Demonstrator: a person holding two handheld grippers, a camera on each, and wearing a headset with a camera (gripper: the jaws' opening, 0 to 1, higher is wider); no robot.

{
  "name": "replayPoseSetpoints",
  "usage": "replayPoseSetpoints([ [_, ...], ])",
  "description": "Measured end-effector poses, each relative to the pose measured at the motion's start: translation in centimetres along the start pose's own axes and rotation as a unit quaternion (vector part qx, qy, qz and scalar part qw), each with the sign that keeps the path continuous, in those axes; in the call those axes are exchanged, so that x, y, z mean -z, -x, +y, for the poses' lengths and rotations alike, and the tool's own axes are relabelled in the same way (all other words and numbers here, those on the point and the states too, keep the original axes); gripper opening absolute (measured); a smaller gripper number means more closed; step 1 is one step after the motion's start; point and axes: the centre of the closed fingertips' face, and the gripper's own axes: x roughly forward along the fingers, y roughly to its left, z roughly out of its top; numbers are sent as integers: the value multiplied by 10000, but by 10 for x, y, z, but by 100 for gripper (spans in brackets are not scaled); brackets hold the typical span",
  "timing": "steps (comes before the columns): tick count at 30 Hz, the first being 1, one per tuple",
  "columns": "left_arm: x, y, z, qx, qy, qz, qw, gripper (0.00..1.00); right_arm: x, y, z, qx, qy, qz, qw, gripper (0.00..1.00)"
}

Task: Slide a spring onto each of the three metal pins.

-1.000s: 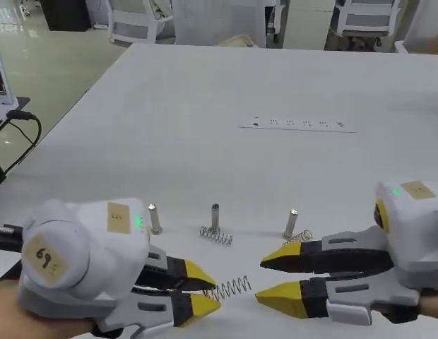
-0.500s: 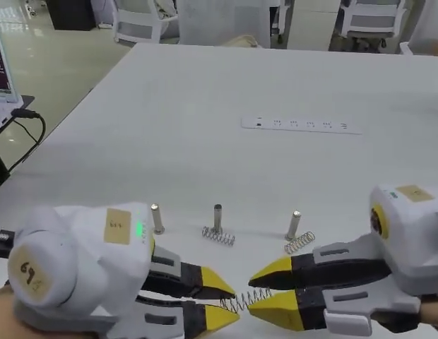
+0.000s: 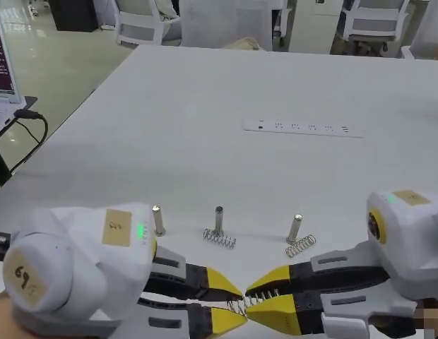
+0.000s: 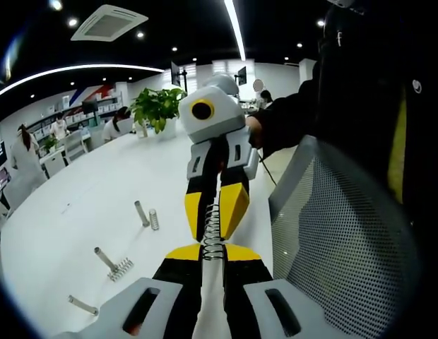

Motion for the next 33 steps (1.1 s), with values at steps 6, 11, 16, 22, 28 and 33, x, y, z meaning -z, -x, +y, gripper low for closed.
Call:
replayPoseSetpoints([
  [6, -1, -1, 0, -6, 9, -11, 10000, 3, 0, -1, 1, -49, -202, 24, 9998, 10],
  [11, 0, -1, -1, 4, 12, 13, 10000, 3, 0, -2, 3, -57, -264, 138, 9995, 9],
  [16, 0, -3, -1, -8, 1, 39, 10000, 3, -1, -2, 3, 25, -192, 410, 9990, 9],
  [22, -1, -7, 1, -28, 23, 64, 10000, 2, 0, 0, 2, 212, 406, 1247, 9911, 9],
  [28, -4, -12, 3, -48, -25, 75, 10000, 2, 1, 2, 0, 423, 928, 2030, 9738, 8],
  [33, -6, -16, 4, -76, -56, 86, 9999, 2, 2, 5, -2, 554, 1323, 2619, 9544, 8],
])
